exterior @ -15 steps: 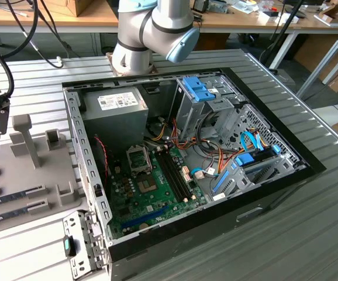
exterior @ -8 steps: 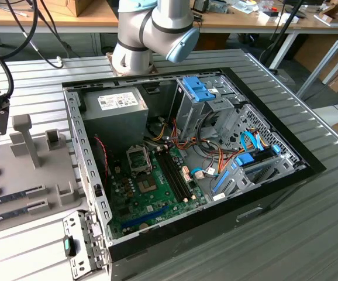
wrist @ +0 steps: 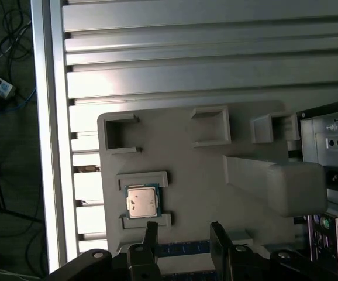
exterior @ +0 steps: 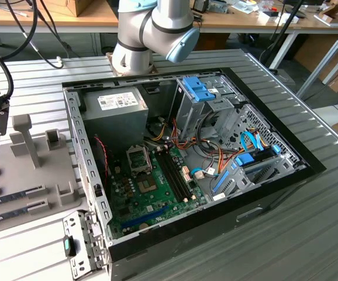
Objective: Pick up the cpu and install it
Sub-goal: 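Pick up the cpu and move it towards the insertion slot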
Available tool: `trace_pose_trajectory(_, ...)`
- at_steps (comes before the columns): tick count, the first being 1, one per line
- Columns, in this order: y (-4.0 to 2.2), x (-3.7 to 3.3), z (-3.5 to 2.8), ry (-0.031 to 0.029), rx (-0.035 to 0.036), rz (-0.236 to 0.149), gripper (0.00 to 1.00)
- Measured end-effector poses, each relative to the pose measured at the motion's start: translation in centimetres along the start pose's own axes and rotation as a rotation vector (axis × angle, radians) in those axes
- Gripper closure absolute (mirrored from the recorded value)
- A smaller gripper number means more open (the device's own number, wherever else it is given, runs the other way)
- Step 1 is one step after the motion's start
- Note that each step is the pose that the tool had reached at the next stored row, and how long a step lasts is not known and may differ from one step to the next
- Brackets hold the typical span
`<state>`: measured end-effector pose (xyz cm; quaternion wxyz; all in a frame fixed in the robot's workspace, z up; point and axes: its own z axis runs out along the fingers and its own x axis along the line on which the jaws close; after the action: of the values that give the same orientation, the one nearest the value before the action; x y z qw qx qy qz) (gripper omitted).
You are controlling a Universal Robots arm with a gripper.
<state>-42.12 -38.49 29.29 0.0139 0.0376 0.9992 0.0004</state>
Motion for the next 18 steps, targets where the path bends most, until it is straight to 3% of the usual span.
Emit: trace_pose_trajectory(18,-0.04,0.50,0.26,0.0000,0.0000,0.000,0.52)
